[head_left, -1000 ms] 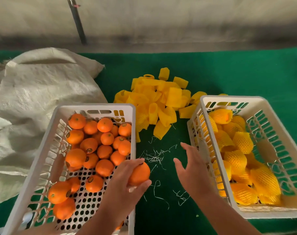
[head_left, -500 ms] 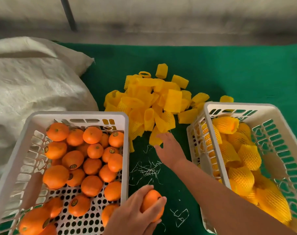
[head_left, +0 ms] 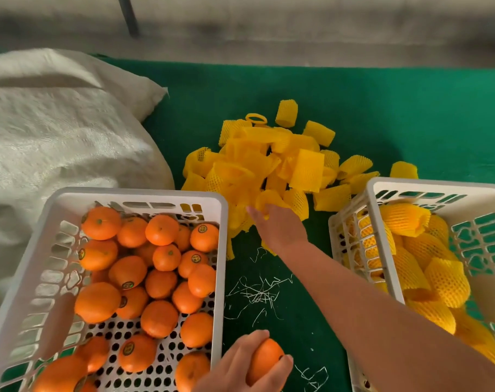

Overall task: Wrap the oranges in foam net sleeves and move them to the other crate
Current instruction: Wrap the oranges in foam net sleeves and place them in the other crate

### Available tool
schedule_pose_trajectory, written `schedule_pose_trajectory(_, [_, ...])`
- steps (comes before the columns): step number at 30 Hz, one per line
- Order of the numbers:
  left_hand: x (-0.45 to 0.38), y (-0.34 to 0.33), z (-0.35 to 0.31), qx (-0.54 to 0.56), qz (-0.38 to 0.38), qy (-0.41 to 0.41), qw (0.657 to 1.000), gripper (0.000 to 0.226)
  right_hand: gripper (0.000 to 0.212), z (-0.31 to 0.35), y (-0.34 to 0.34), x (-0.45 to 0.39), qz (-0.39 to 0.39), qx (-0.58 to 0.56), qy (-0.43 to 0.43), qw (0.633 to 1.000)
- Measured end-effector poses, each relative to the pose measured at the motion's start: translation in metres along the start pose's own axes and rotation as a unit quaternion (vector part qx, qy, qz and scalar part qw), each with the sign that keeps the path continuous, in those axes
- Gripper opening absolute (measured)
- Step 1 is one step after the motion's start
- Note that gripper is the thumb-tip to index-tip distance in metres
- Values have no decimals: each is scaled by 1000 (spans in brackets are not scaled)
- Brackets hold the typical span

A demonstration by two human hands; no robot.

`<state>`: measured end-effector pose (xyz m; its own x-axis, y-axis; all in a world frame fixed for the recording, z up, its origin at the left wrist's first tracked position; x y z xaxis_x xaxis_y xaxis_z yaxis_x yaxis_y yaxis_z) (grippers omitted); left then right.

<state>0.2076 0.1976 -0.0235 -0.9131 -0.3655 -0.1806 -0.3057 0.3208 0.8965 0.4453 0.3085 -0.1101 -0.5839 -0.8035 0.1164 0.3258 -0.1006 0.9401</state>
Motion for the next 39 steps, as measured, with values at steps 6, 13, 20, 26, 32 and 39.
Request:
schedule_pose_trajectory(6, [11,-4,-3,32,8,0,999,66,50,-25,46,99,-18,-141,-92,986])
schedule_pose_trajectory(13, [26,-8,-19,45,90,13,995,86,40,-45,78,200,-20,-99,-112,989])
schedule_pose_trajectory(20, [41,-2,-46,71,101,4,992,104,25,-52,86,262,8,-61,-26,998])
schedule_pose_trajectory(26, [43,15,-92,-11,191,-108,976,82,49,-39,83,293,68,-17,89,994])
schedule_pose_trajectory(32, [55,2,-101,-153,328,-107,926,90,73,-18,86,312,98,-53,166,980])
schedule_pose_trajectory(39, [70,1,-82,-157,344,-39,925,86,33,-30,98,318,-1,-41,126,991])
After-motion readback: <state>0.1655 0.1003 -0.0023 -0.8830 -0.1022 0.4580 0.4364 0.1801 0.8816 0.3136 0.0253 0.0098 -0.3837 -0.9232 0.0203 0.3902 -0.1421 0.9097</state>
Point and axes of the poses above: each hand's wrist, its own x-axis away from the middle knuckle, its own y-axis out of the back of the hand, z = x × y, the point moved 5 cm from there along -x, towards the middle knuckle, and after that the axes turned 9 degrees about -z, right-handed, at the moved point
